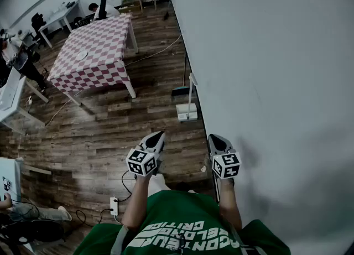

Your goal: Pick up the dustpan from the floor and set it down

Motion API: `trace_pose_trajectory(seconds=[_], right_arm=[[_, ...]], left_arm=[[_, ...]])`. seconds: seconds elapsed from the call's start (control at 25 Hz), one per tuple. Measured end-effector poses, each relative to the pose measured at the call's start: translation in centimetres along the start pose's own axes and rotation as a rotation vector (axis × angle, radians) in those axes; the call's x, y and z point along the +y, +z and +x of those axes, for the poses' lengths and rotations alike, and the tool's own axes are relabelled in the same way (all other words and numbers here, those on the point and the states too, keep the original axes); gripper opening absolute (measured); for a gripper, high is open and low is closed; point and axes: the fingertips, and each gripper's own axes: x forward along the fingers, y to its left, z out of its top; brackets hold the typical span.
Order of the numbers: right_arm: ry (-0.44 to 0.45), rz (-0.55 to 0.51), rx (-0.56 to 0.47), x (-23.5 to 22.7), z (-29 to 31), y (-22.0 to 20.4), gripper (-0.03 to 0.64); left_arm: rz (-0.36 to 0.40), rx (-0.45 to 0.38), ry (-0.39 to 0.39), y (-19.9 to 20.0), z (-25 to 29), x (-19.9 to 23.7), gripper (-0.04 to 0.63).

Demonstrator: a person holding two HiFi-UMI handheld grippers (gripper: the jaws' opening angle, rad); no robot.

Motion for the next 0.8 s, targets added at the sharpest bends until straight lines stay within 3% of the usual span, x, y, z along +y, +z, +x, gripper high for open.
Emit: trace_pose_trajectory(seconds=[0.8], right_arm=[[-0.023, 0.037, -0.009, -1.2, -0.1, -0.6, 0.008]], left_arm=[[-0.013, 0.007, -0.008, -1.0, 0.4, -0.4, 0.003]])
